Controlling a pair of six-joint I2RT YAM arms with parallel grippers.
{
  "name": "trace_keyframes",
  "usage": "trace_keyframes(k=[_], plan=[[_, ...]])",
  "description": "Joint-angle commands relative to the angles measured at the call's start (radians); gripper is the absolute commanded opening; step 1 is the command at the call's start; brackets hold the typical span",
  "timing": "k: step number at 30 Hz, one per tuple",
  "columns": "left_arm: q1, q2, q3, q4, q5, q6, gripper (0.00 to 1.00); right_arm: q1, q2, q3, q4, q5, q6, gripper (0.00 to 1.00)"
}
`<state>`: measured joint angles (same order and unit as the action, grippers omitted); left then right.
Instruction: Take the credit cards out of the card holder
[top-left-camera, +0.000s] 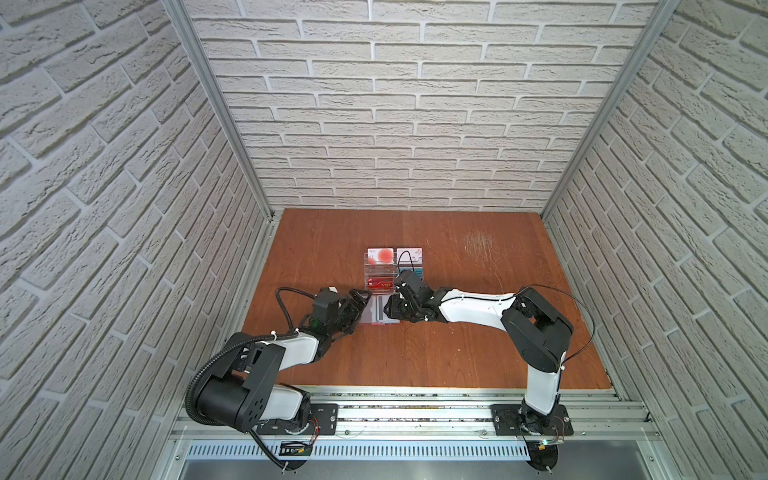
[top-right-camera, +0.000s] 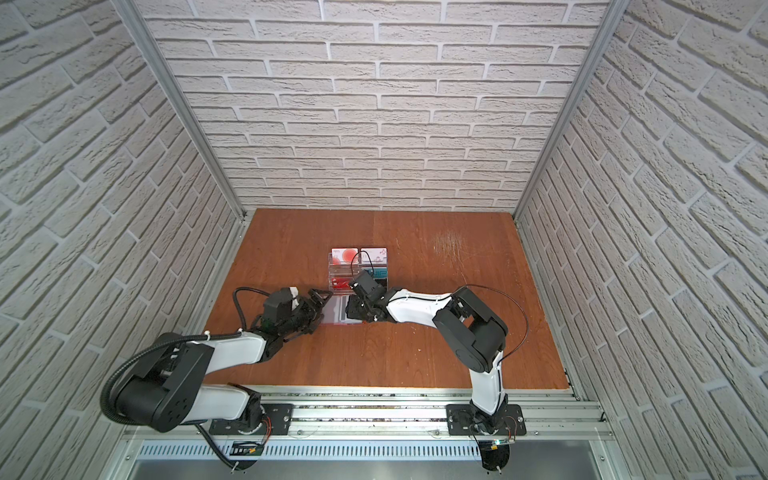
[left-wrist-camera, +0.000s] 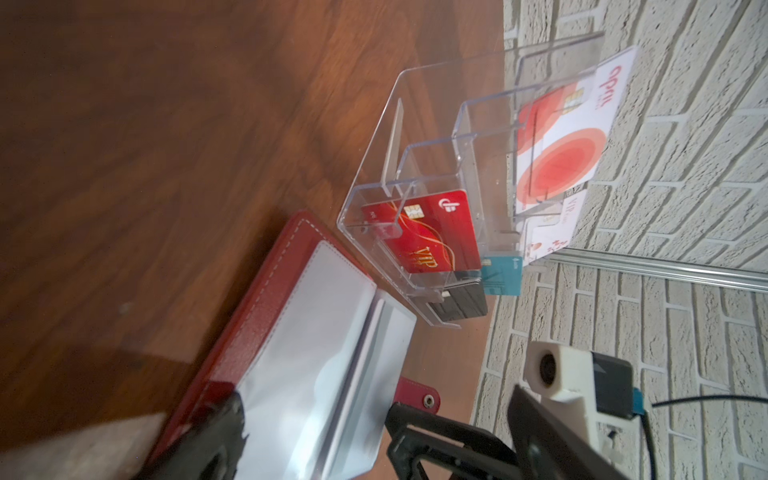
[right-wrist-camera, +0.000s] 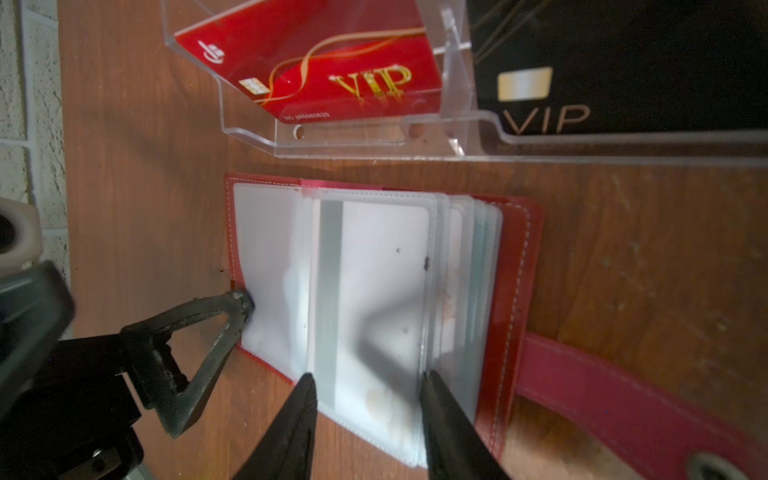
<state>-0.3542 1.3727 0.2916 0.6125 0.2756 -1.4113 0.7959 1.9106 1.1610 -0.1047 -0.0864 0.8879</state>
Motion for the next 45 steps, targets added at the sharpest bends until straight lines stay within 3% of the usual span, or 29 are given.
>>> trace_keyframes(k=[1, 16, 25, 30, 45], plan=[[0.001, 0.006, -0.034, -0.043, -0.013, -0.001, 0.98, 0.016, 0.032, 0.005, 0.033, -0.021, 0.021, 0.43], [-0.001, 0.012, -0.057, -0.015, -0.013, -0.015, 0.98, 0.034, -0.018, -0.043, 0.154, -0.035, 0.062, 0.37], [0.000, 0.012, -0.063, -0.008, -0.012, -0.016, 0.98, 0.041, -0.042, -0.048, 0.152, -0.029, 0.066, 0.34], [0.000, 0.012, -0.066, -0.004, -0.012, -0.018, 0.98, 0.045, -0.056, -0.049, 0.145, -0.025, 0.065, 0.26], [0.000, 0.006, -0.069, -0.002, -0.013, -0.024, 0.98, 0.050, -0.068, -0.046, 0.125, -0.018, 0.059, 0.20]])
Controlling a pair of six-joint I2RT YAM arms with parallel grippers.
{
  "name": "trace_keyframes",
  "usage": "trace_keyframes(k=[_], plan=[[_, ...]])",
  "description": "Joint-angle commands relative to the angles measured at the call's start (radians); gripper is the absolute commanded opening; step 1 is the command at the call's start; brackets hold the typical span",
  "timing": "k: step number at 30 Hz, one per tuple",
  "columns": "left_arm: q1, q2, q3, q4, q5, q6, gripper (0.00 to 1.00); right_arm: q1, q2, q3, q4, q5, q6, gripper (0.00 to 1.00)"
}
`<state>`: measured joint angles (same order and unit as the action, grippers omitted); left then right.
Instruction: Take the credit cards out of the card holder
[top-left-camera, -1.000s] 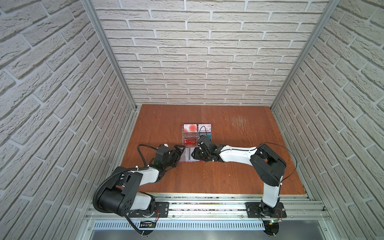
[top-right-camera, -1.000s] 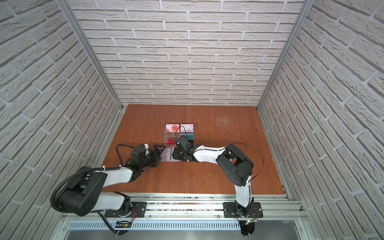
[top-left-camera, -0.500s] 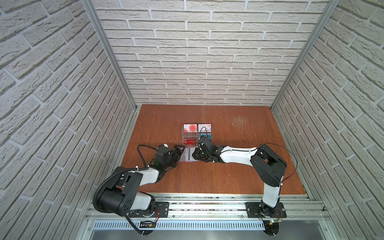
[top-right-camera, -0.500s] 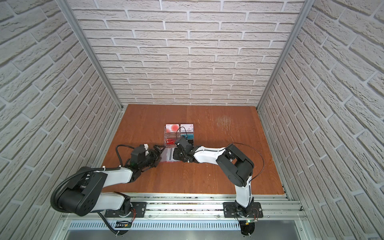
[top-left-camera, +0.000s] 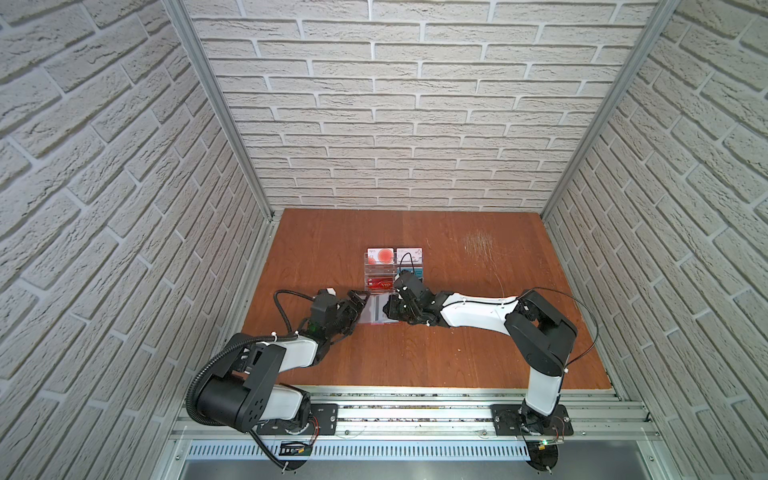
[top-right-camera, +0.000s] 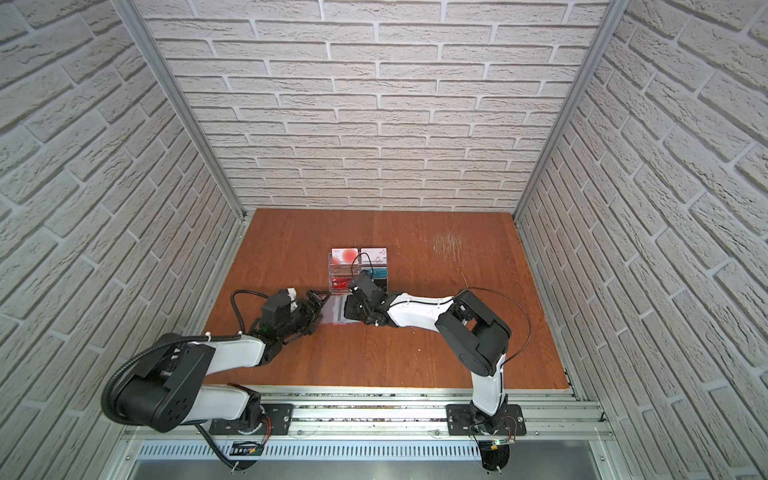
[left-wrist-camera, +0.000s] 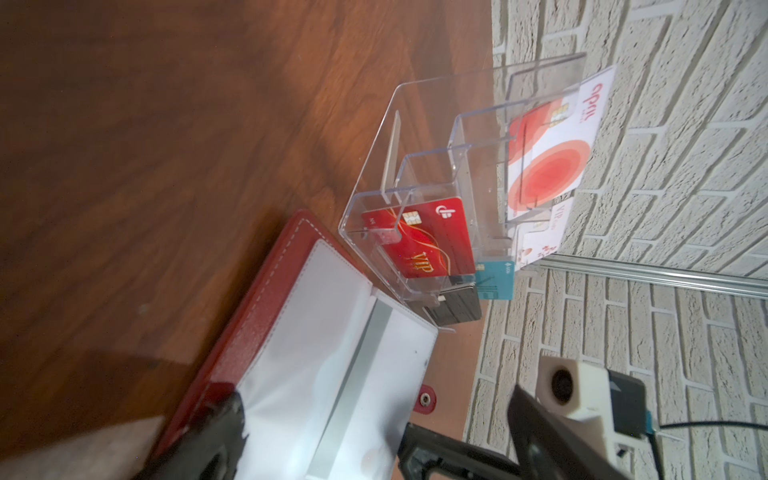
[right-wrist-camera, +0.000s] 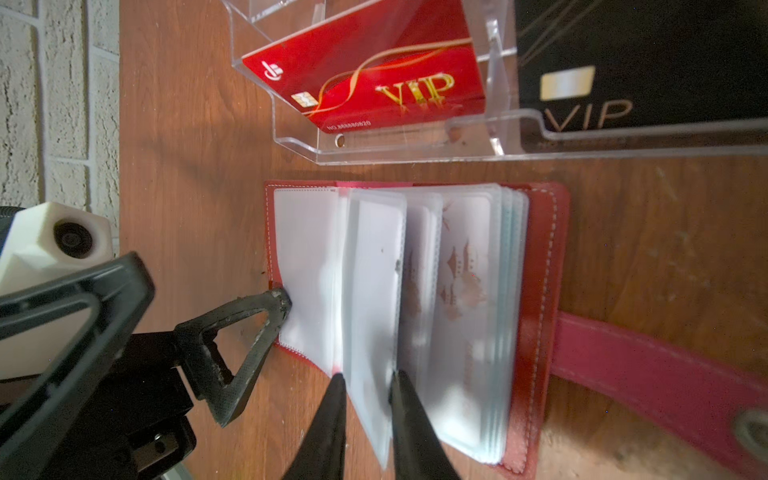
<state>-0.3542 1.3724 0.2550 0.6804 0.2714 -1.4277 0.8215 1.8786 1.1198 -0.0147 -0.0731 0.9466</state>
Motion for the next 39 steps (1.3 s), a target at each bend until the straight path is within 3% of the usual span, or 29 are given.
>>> trace_keyframes(k=[1, 18, 39], plan=[[0.000, 0.007, -0.033, -0.071, -0.006, -0.008, 0.98, 0.025, -0.036, -0.006, 0.035, -0.031, 0.000, 0.19], [0.005, -0.026, -0.029, -0.101, -0.002, -0.006, 0.98, 0.043, -0.026, 0.018, 0.027, -0.037, -0.004, 0.14], [0.106, -0.197, -0.023, -0.266, 0.057, 0.024, 0.98, 0.047, 0.093, 0.124, 0.043, -0.082, 0.007, 0.19]])
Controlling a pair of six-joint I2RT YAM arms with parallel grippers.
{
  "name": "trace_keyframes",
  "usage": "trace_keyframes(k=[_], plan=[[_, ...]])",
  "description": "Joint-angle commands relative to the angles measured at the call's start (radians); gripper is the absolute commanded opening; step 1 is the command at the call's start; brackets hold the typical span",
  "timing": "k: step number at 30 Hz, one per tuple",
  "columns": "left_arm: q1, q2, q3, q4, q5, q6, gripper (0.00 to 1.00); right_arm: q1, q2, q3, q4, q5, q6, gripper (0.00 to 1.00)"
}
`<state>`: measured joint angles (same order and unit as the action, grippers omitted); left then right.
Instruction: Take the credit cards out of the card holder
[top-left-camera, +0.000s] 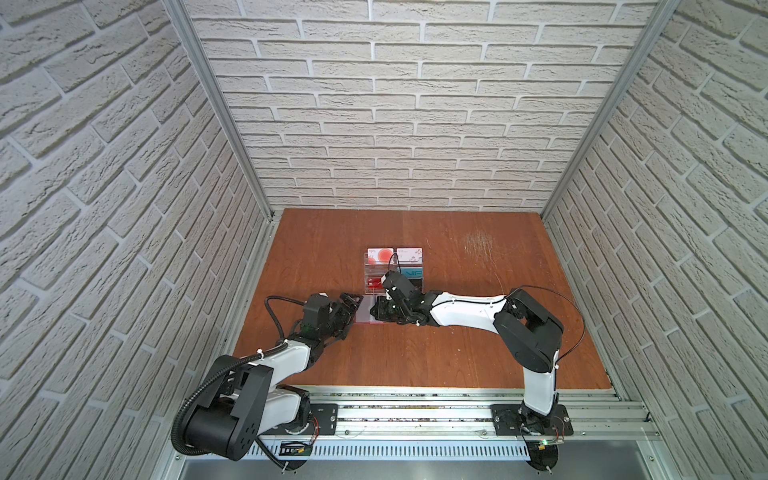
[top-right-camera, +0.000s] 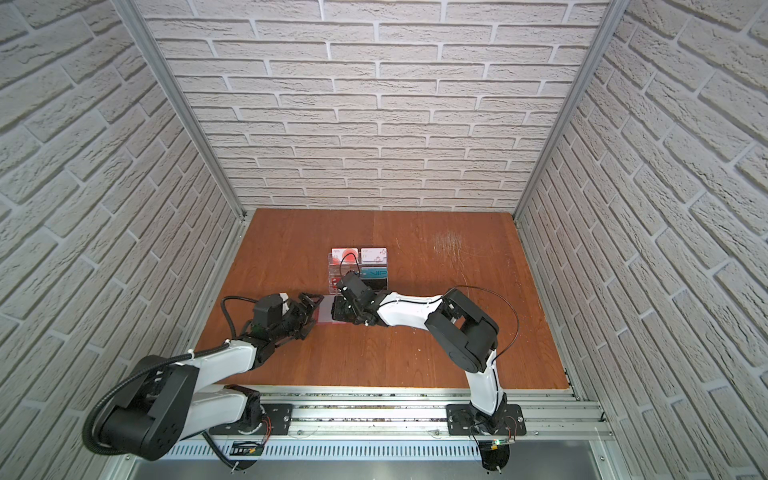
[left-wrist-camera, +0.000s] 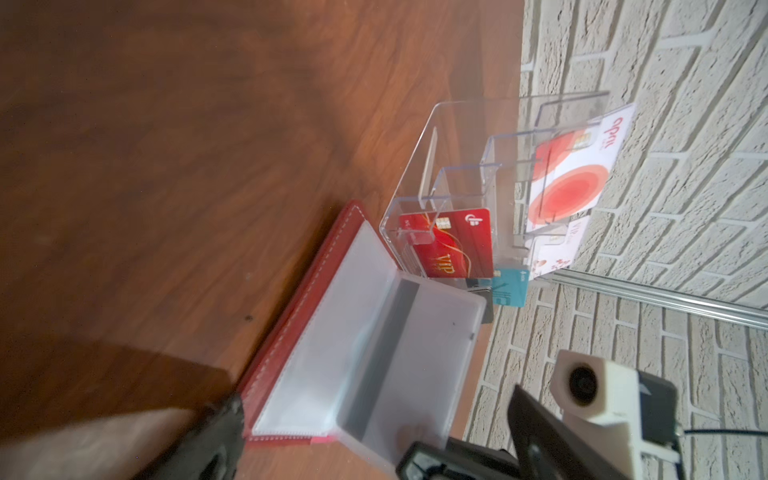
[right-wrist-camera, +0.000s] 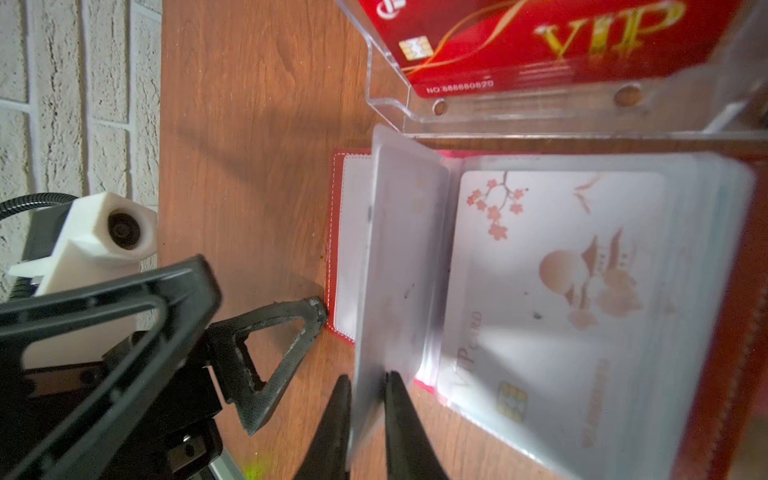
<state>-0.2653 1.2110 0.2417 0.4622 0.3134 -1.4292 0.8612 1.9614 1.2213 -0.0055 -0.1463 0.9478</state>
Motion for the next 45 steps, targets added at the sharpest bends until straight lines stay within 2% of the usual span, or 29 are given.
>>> trace_keyframes(k=[1, 20, 33, 37, 40, 45], plan=[[0.022, -0.046, -0.009, -0.058, 0.016, 0.027, 0.98, 0.007, 0.010, 0.024, 0.037, -0.013, 0.008, 0.20], [0.046, -0.110, -0.007, -0.120, 0.027, 0.038, 0.98, 0.018, -0.001, 0.047, 0.031, -0.015, -0.003, 0.42], [0.107, -0.187, -0.015, -0.181, 0.066, 0.046, 0.98, 0.010, -0.020, 0.040, 0.032, -0.019, -0.007, 0.45], [0.124, -0.212, -0.003, -0.200, 0.078, 0.046, 0.98, -0.004, -0.054, -0.004, 0.033, -0.006, -0.009, 0.55], [0.123, -0.193, 0.035, -0.198, 0.098, 0.052, 0.98, -0.015, -0.070, -0.036, 0.035, -0.002, -0.007, 0.61], [0.107, -0.140, 0.096, -0.181, 0.097, 0.049, 0.98, -0.031, -0.068, -0.065, 0.068, -0.015, 0.005, 0.62]])
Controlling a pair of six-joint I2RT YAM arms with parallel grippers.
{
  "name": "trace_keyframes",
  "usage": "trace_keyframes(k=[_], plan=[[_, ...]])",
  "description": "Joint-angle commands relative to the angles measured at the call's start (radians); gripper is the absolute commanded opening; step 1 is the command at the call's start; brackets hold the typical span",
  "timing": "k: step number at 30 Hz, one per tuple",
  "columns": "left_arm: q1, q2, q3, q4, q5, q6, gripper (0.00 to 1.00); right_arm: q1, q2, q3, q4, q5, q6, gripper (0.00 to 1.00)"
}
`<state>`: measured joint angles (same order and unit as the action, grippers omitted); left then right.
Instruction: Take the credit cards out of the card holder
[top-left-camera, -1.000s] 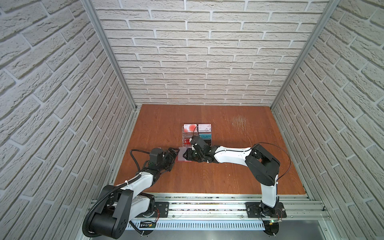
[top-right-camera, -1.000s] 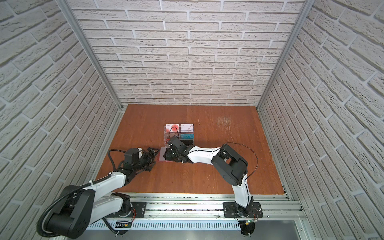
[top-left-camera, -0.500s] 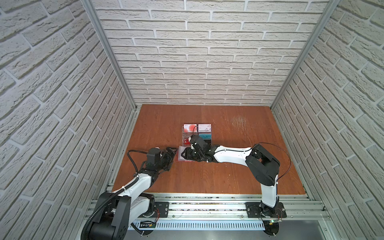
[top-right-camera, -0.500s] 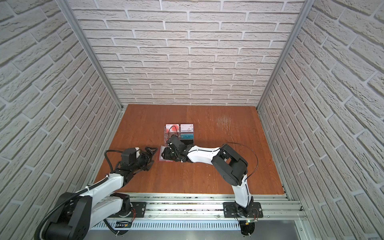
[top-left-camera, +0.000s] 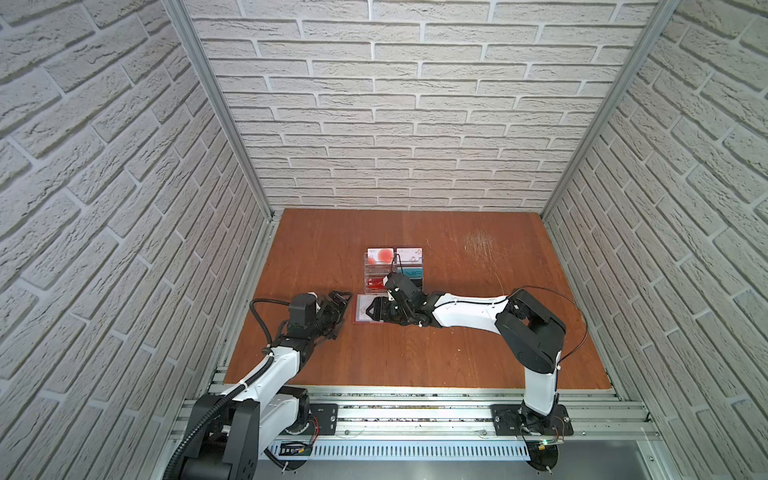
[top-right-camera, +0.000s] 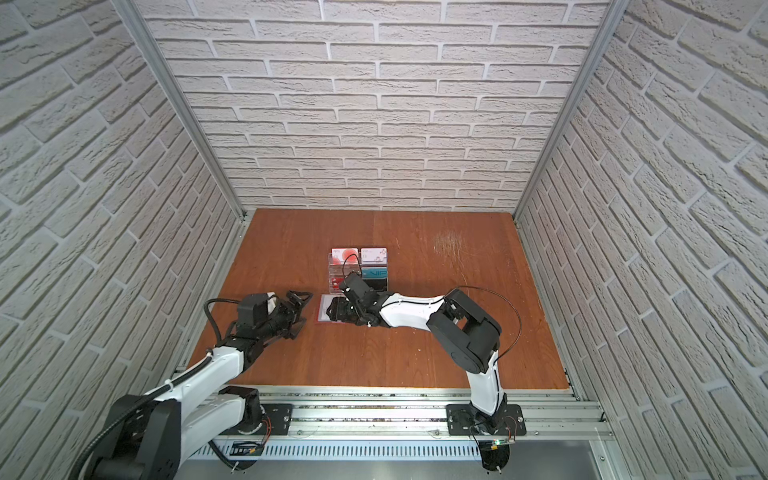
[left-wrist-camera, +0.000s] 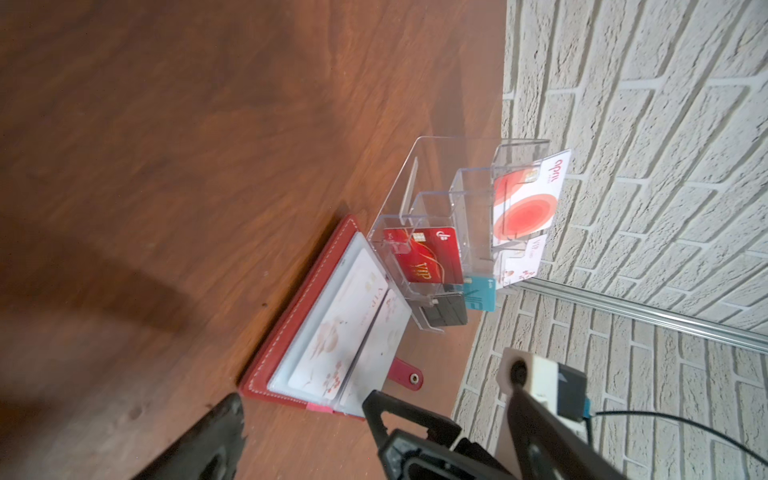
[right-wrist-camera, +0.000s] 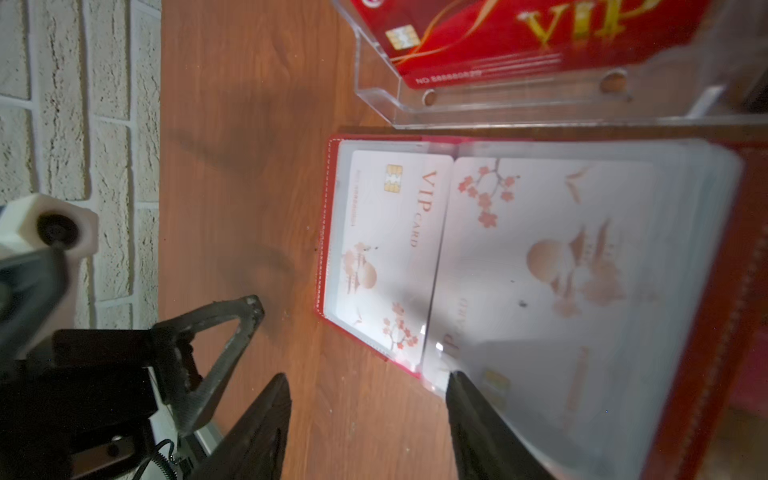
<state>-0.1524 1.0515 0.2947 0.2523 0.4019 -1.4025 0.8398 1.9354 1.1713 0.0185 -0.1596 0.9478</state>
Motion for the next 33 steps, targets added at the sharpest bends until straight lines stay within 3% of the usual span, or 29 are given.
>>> trace_keyframes(k=[1, 16, 33], plan=[[-0.010, 0.034, 0.055, 0.036, 0.005, 0.019, 0.98, -0.011, -0.037, -0.013, 0.044, -0.004, 0.005, 0.62], [-0.076, 0.401, 0.180, 0.297, 0.012, -0.042, 0.98, -0.015, 0.031, 0.057, 0.048, -0.030, 0.023, 0.58], [-0.093, 0.491, 0.070, 0.394, -0.012, -0.042, 0.98, -0.003, 0.091, 0.054, 0.048, -0.008, 0.061, 0.53]])
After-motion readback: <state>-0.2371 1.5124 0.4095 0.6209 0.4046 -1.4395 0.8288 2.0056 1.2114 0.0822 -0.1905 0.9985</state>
